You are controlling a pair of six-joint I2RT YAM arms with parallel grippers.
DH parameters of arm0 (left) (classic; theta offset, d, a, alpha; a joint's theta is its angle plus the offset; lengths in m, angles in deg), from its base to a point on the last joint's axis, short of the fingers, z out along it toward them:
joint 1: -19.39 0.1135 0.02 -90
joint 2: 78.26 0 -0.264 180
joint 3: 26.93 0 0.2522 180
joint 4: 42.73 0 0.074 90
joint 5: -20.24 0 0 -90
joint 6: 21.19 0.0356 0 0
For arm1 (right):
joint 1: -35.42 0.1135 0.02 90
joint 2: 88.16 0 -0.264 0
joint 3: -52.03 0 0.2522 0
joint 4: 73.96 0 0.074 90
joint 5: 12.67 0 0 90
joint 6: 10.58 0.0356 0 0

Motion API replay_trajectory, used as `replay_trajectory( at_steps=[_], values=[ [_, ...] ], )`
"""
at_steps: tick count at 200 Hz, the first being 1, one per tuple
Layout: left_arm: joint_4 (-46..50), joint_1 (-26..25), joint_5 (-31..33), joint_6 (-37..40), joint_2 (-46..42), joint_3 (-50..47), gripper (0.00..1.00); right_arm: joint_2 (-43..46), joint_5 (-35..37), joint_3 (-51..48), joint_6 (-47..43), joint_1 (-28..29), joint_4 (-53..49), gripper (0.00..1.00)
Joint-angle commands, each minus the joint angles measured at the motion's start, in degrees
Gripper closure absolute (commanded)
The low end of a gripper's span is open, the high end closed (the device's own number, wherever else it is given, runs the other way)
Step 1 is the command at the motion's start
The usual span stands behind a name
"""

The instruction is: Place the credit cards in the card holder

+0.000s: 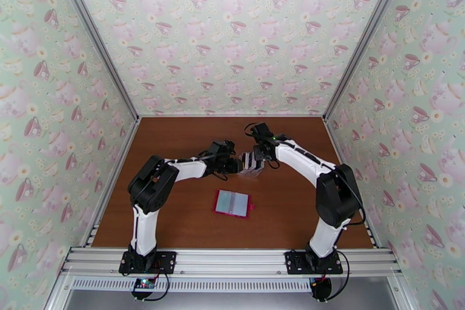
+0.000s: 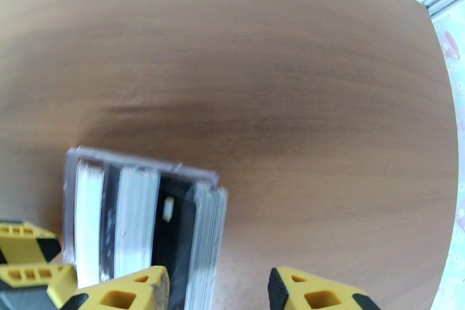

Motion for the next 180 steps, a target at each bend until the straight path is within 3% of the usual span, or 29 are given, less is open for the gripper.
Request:
replay_trajectory(
  at_steps=[1, 45, 131, 180],
  values=[
    [0.83, 0.43, -0.91, -0.52, 1.87, -1.11, 0.57, -1.76, -3.17, 1.41, 0.23, -0.92, 0.75, 0.49],
    [0.56, 0.40, -1.26, -0.69, 2.42, -0.96, 0.57, -3.44, -5.09, 2.13, 0.40, -1.00, 1.73, 0.49],
    [-0.18, 0.48, -1.95, -1.49, 3.02, -1.07, 0.58, -6.52, 0.11, 4.54, 0.04, -1.29, -0.42, 0.50],
    [-0.68, 0.55, -2.23, -1.97, 3.08, -1.25, 0.58, -3.71, 0.99, 3.85, -0.05, -1.29, -0.64, 0.54]
  ],
)
